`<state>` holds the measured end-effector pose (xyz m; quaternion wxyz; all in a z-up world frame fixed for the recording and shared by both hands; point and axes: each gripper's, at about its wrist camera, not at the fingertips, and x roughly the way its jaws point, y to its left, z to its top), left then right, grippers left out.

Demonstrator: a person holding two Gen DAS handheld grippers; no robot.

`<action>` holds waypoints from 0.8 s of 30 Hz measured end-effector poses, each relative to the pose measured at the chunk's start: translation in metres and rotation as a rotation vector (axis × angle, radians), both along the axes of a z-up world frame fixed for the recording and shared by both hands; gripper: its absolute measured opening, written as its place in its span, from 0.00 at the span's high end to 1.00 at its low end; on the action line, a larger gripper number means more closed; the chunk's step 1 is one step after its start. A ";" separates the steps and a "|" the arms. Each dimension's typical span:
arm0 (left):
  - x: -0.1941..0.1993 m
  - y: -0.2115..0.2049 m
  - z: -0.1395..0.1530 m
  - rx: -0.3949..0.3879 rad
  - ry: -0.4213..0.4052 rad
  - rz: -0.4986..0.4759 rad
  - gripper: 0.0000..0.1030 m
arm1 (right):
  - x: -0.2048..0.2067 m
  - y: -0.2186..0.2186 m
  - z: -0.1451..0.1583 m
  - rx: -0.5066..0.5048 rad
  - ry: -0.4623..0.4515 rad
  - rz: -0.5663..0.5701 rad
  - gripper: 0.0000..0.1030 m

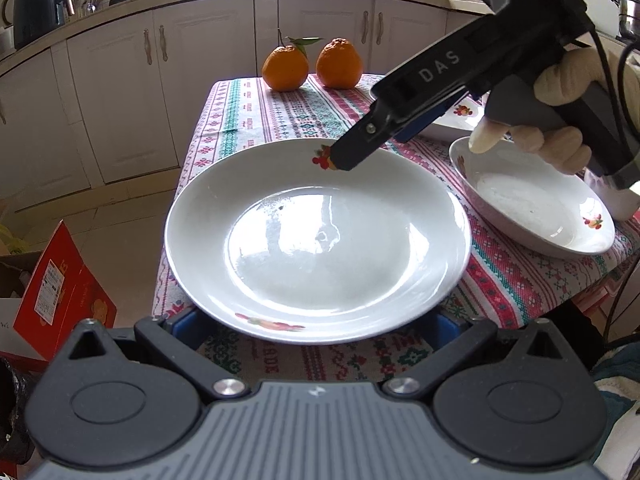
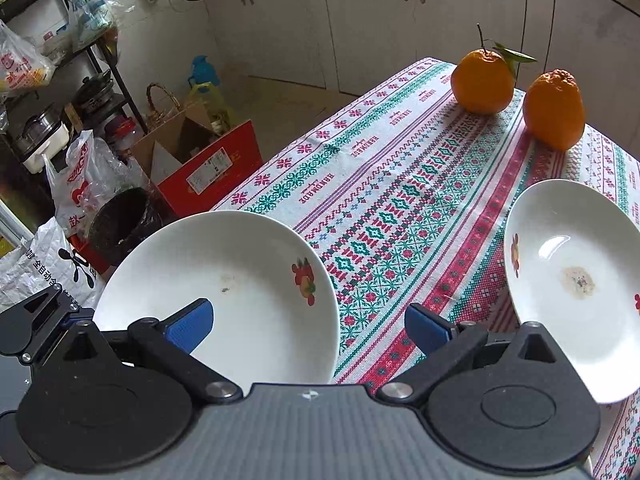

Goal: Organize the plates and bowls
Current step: 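Grasp the white flower-print plate rim with the left tool while the right tool grips its opposite rim, then lift the white plate with the left tool while the right tool lifts its other rim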

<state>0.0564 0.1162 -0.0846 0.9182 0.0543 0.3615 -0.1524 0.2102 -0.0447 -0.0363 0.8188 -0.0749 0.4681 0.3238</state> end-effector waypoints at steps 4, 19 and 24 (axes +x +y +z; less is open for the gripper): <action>-0.005 0.002 -0.001 -0.011 -0.021 -0.005 0.01 | 0.009 0.006 -0.006 0.007 0.040 0.031 0.00; -0.002 0.003 0.000 -0.002 -0.023 -0.015 0.00 | 0.027 0.029 -0.019 0.064 0.130 0.178 0.03; -0.004 0.004 0.001 0.002 -0.030 -0.027 0.00 | 0.032 0.035 -0.019 0.083 0.143 0.209 0.12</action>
